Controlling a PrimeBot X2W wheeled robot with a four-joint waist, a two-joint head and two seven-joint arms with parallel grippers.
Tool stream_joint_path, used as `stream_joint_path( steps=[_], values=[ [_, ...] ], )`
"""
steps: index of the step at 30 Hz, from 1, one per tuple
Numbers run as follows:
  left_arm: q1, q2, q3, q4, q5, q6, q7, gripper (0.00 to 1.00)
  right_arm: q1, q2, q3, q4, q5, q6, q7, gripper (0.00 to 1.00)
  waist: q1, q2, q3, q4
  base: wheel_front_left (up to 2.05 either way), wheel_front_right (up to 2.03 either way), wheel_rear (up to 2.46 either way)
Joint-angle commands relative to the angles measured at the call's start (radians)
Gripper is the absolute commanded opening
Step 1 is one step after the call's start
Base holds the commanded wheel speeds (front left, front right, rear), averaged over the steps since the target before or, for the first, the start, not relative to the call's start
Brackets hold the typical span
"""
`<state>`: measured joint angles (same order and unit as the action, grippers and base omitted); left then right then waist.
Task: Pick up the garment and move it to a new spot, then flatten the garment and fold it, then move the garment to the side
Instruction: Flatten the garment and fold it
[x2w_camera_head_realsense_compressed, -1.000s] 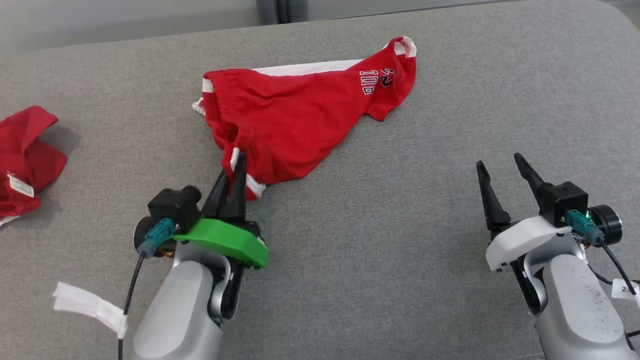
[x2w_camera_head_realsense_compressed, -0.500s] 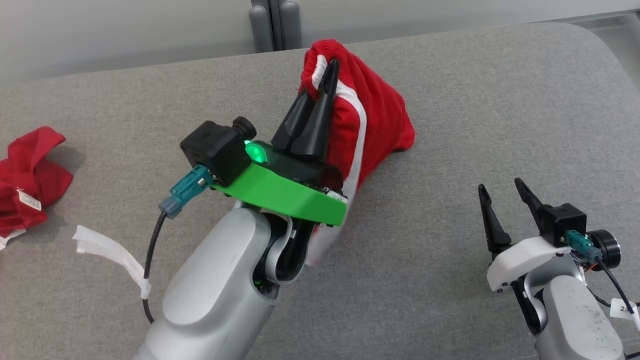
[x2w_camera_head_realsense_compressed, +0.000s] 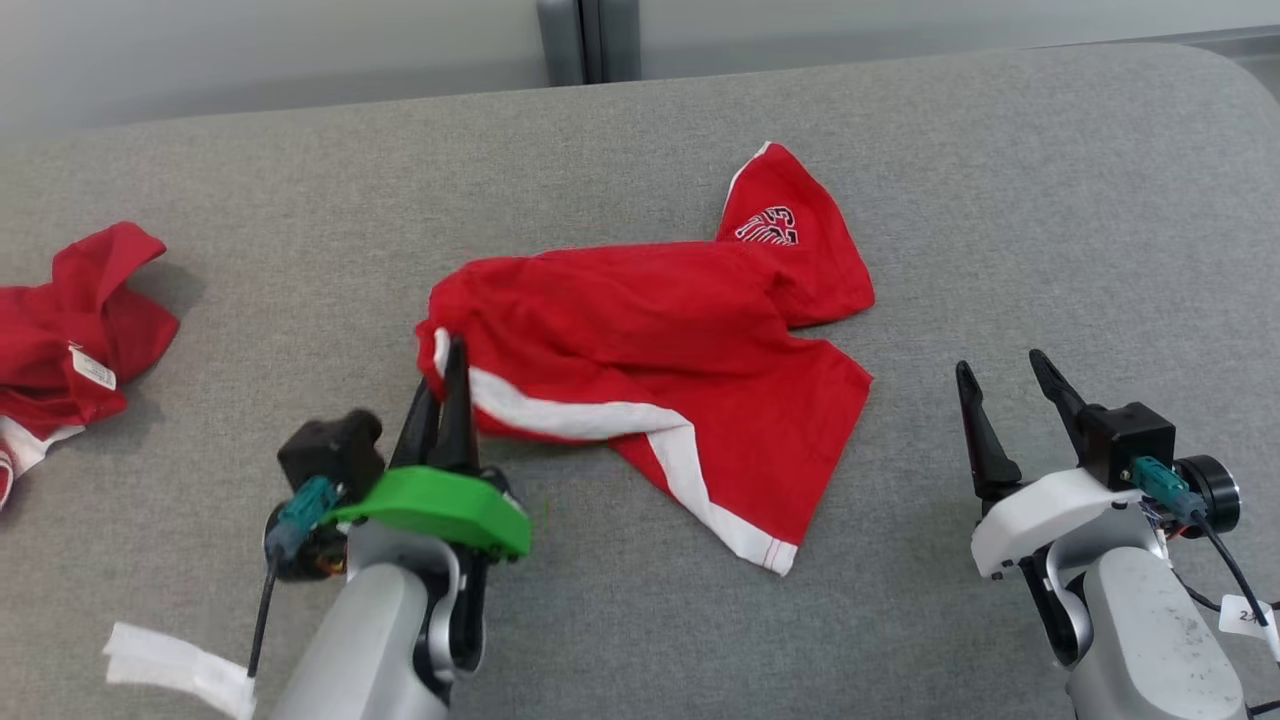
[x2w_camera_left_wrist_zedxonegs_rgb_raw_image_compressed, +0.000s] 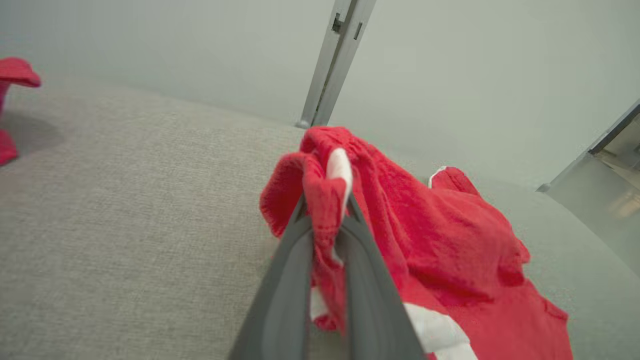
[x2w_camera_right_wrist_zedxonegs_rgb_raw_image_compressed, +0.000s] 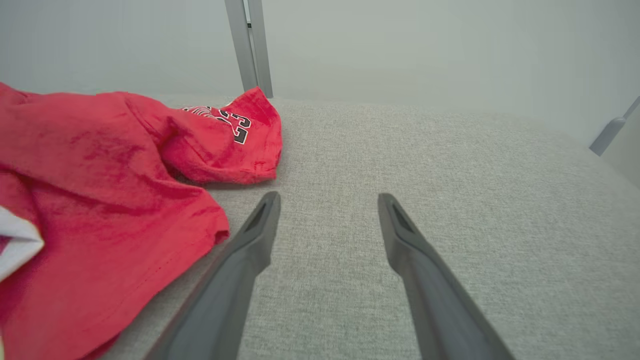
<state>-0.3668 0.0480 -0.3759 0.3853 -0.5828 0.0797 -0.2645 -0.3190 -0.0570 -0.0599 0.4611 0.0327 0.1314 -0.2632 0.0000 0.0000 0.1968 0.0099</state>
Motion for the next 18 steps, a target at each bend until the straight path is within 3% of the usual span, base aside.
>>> stream_joint_path(
  steps=[1,2,3,9,18],
  values=[
    [0.037,0.005,0.039,0.029,0.009,-0.005,0.0,0.4,0.005,-0.003,0.002,-0.003,-0.001,-0.001,-0.002,1.0,0.0,0.0,-0.007,0.012,0.0,0.0,0.0],
    [0.055,0.004,0.062,0.045,0.019,-0.008,0.0,0.56,0.009,-0.003,0.004,-0.003,-0.001,-0.001,-0.002,1.0,0.0,0.0,-0.009,0.016,0.0,0.0,0.0],
    [0.075,0.004,0.084,0.067,0.04,-0.009,0.0,1.0,0.013,-0.002,0.007,-0.004,-0.001,-0.001,-0.002,1.0,0.0,0.0,-0.013,0.02,0.0,0.0,0.0],
    [0.154,0.004,0.204,0.099,0.081,0.0,0.0,1.0,0.043,0.0,0.045,-0.009,0.015,-0.001,-0.002,1.0,0.0,0.0,-0.036,0.037,0.0,0.0,0.0],
    [0.227,0.004,0.248,0.049,0.134,-0.016,0.0,1.0,0.143,0.003,0.185,-0.003,0.101,-0.001,-0.002,1.0,0.0,0.0,-0.063,0.055,0.0,0.0,0.0]
  ],
)
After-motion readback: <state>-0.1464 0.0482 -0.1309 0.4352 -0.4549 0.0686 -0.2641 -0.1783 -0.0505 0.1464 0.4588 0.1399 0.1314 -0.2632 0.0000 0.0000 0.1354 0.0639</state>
